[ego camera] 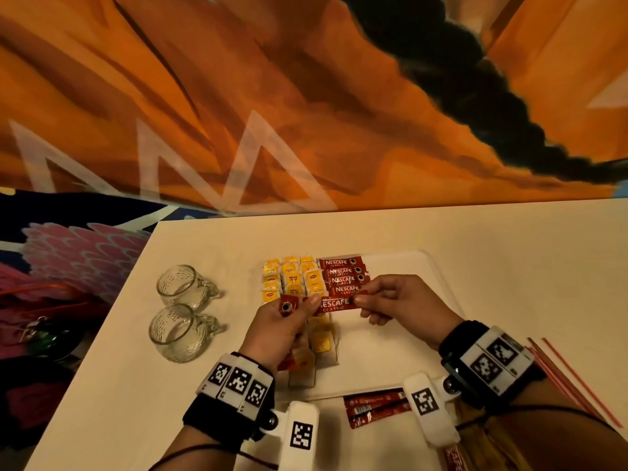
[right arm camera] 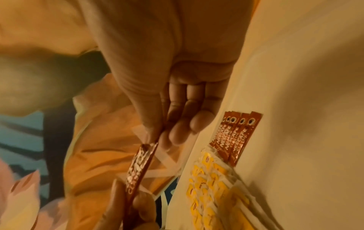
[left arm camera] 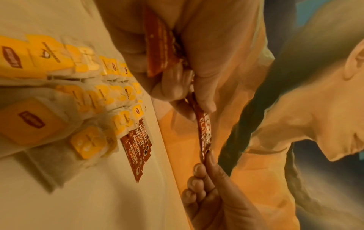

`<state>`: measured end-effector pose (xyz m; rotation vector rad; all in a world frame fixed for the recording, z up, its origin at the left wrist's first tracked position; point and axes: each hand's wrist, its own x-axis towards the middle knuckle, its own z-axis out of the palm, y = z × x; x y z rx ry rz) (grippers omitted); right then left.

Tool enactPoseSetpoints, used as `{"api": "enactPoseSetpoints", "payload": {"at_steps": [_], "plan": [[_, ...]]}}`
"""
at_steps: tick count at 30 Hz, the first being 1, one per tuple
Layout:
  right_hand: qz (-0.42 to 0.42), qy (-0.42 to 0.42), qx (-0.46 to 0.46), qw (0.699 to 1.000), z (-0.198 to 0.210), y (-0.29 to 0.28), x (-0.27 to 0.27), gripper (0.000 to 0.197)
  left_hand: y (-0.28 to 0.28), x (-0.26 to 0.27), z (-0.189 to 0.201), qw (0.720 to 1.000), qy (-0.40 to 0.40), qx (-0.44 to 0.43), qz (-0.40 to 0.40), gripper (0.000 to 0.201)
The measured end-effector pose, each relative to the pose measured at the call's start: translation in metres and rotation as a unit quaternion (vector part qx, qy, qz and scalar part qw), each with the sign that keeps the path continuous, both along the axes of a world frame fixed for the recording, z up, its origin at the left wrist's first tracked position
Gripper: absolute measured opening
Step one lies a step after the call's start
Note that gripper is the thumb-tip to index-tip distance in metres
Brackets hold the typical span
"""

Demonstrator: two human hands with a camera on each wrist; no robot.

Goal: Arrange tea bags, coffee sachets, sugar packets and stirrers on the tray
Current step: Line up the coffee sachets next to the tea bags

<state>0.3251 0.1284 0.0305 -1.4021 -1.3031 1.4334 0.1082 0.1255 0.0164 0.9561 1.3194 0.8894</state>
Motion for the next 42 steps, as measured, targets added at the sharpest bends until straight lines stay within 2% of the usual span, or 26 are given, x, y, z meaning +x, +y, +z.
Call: {"api": "enactPoseSetpoints", "payload": {"at_steps": [3,6,9,11,15,23,28,32,34,37,38,40,42], "plan": [[-0.005,0.026,-0.017,1.000,-0.004,-0.001,0.005,0.013,-0.001,0.001,0.000,1.000,0.004,0.009,-0.003,0.019],[-0.023,0.023,-0.032,0.999,-0.014,-0.002,0.011,0.014,-0.001,0.001,-0.004,1.000,0.005,0.000,-0.022,0.022],[-0.089,-0.015,-0.053,0.995,-0.029,0.001,0.028,0.012,0.000,-0.001,-0.007,0.999,0.037,-0.010,-0.037,0.033],[-0.122,-0.046,-0.083,0.988,-0.041,0.002,0.042,0.011,0.002,-0.003,-0.008,0.998,0.036,-0.030,-0.029,0.030],[-0.123,-0.094,-0.140,0.978,-0.063,0.003,0.053,0.011,0.005,-0.008,-0.012,0.998,0.020,-0.053,-0.013,0.025],[-0.135,-0.122,-0.150,0.972,-0.069,0.027,0.033,0.005,0.009,-0.006,-0.029,0.997,0.071,0.001,-0.027,0.037],[-0.147,-0.139,-0.155,0.967,-0.072,0.037,0.029,0.008,0.012,-0.011,-0.029,0.993,0.105,0.050,-0.016,0.032],[-0.149,-0.151,-0.154,0.965,-0.075,0.040,0.028,0.010,0.013,-0.013,-0.026,0.997,0.063,0.034,-0.016,0.031],[-0.159,-0.149,-0.160,0.963,-0.076,0.041,0.030,0.020,0.014,-0.011,-0.025,0.999,0.045,0.022,-0.008,0.030],[-0.169,-0.232,-0.102,0.953,-0.070,0.038,0.031,0.031,0.013,-0.009,-0.023,1.000,0.014,0.019,-0.006,0.030],[-0.169,-0.228,-0.069,0.956,-0.063,0.035,0.028,0.029,0.013,-0.007,-0.021,1.000,0.003,0.020,-0.005,0.029],[-0.130,-0.136,-0.040,0.981,-0.044,0.026,0.015,0.026,0.012,-0.003,-0.019,1.000,-0.014,0.024,-0.007,0.029],[-0.025,-0.073,-0.061,0.995,-0.024,0.016,-0.003,0.026,0.010,0.002,-0.016,0.999,-0.032,0.033,-0.011,0.029]]}}
